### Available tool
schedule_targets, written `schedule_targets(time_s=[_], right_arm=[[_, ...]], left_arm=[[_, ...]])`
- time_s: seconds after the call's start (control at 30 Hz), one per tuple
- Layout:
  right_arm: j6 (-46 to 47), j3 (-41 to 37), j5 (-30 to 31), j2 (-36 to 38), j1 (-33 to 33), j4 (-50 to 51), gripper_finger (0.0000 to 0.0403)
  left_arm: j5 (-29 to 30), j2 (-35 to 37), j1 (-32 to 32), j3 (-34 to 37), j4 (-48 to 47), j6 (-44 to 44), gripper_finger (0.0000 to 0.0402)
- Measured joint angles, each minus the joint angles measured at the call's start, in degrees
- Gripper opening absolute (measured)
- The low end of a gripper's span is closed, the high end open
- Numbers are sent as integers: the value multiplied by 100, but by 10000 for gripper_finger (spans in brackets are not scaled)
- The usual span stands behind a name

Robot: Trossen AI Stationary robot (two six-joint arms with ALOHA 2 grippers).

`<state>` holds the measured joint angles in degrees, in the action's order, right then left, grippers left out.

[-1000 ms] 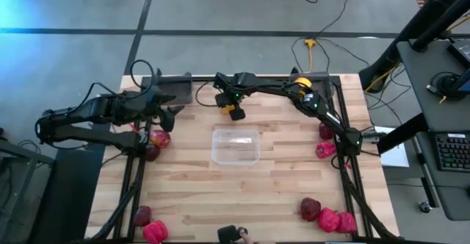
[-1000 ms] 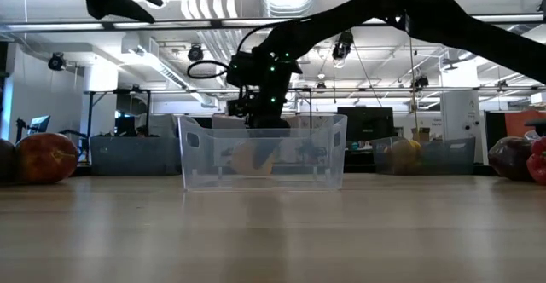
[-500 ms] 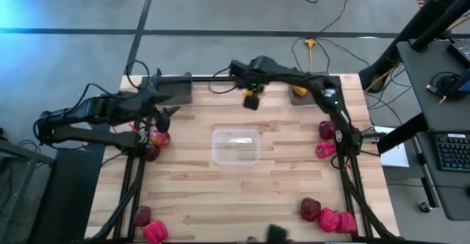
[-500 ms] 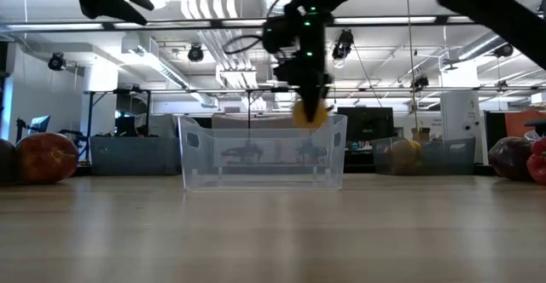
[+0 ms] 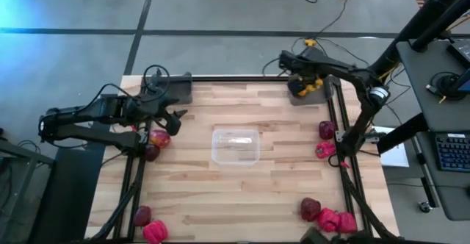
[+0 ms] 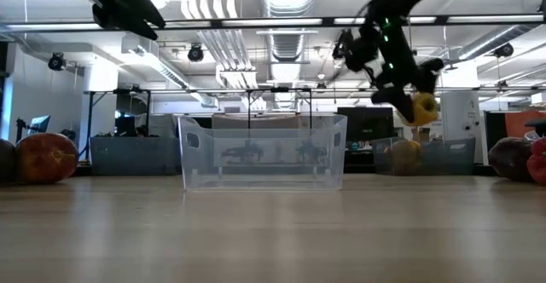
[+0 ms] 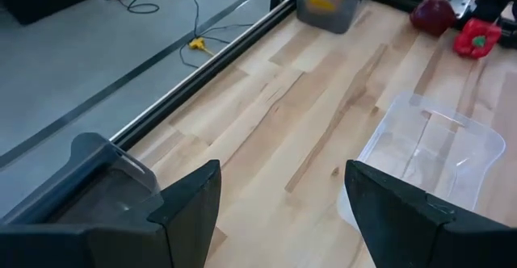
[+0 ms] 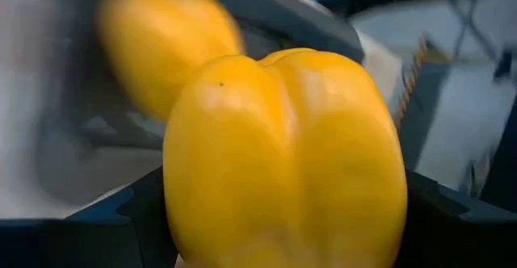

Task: Sort produce into baskets
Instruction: Put the yellow bell pepper into the right black bin, then put the red apple into the transparent bin

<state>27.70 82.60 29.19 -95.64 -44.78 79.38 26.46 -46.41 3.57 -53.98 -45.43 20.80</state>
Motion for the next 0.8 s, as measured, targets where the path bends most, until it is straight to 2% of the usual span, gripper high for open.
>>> schedule_targets(time_s=[0.3, 0.5, 0.8], right_arm=[[282, -768, -56, -222, -697, -688, 303], [237, -1050, -107, -329, -857, -1112, 368], [-59, -874, -215, -39, -782, -1086, 379]], left_arm=[[-114, 80, 0, 2, -21, 287, 246], [-199, 297, -2, 2, -55, 281, 247], [-351, 374, -2, 2, -219, 228, 275]])
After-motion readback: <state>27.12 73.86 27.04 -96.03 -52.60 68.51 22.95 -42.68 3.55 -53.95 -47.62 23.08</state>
